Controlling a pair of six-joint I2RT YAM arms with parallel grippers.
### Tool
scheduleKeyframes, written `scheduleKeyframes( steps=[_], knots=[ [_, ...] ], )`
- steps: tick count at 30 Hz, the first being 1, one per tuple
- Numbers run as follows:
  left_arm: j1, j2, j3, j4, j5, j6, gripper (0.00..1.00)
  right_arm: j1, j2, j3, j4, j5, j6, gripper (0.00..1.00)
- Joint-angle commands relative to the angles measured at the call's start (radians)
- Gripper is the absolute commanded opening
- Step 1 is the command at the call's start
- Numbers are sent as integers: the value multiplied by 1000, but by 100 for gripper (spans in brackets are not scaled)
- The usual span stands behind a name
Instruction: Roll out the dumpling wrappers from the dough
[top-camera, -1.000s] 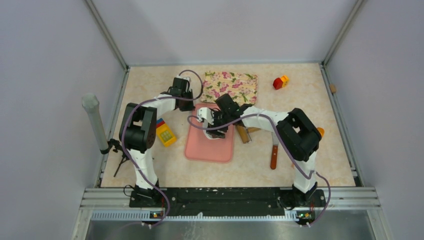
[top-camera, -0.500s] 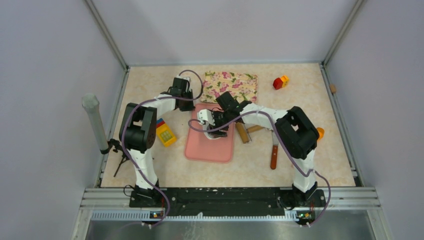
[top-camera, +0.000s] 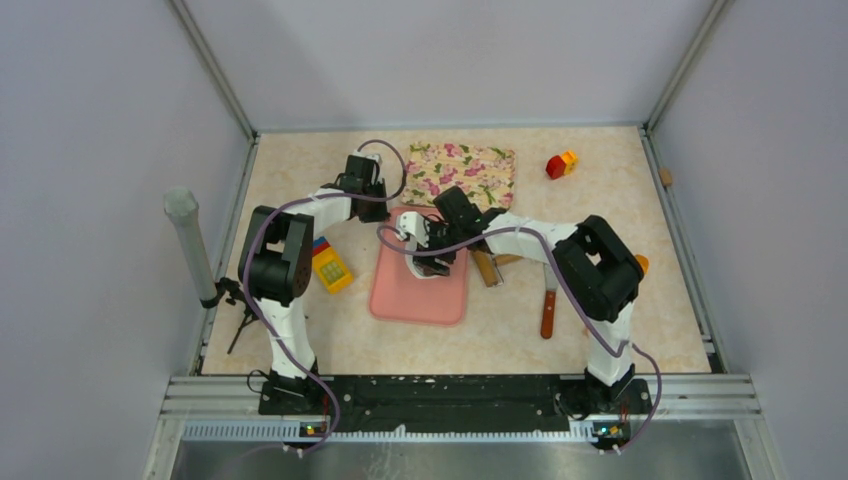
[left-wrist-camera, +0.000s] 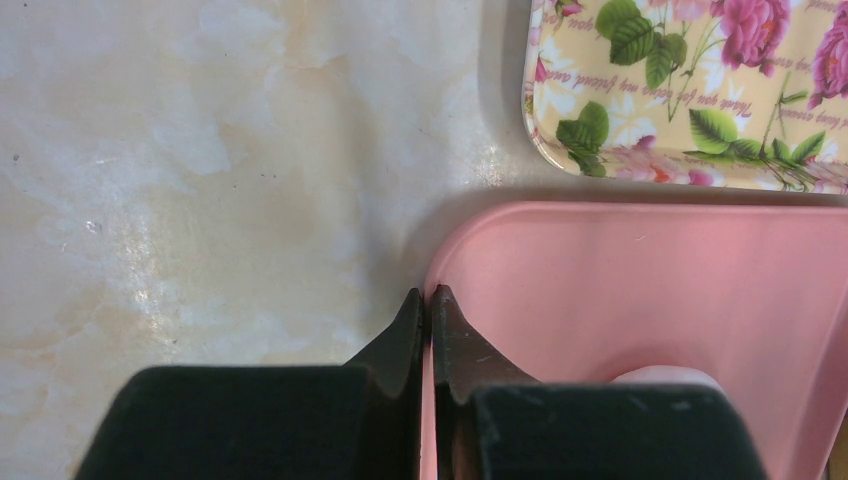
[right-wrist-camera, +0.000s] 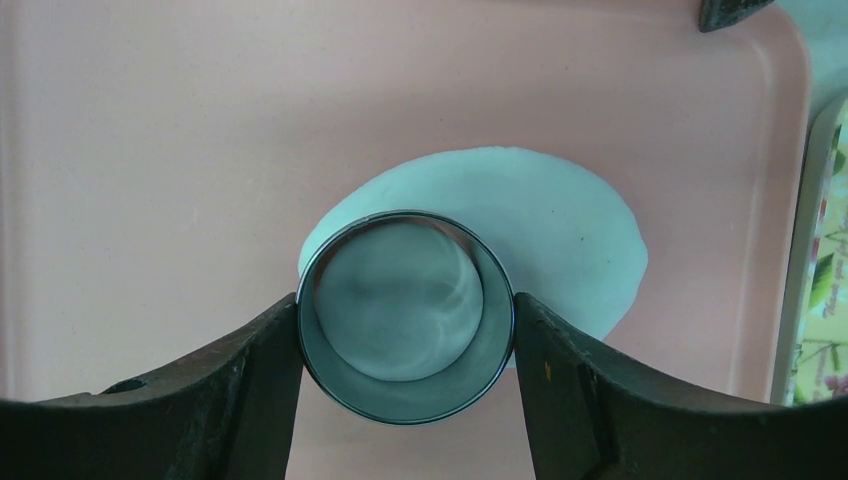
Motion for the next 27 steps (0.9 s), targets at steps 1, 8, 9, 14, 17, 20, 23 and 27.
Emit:
scheduleKeyframes(
  steps=[1,8,9,14,17,20,23,27],
  knots=[
    [-6,38,-30,-55,-36,3,0,14,45,-82,-79,126,160,59],
    [-7,38,-30,-55,-38,1,0,31,7,-99,-66,248,206,67],
    [-7,38,-30,-55,-38,1,0,31,2,-95,-69,264,207,69],
    [-7,38,-29,-55,-37,1,0,30,-46,-70,-104,263,194,85],
    [-7,39,-28,-54,-34,3,7,18,-89,-44,-122,253,190,92],
    [-7,40,-27,-53,-27,3,18,-18,-141,6,-182,208,195,94],
    [-7,40,-25,-53,-20,6,34,-83,-220,44,-255,120,208,95],
    [-7,28,-22,-52,-5,7,52,-181,-351,6,-319,19,195,96]
  ],
)
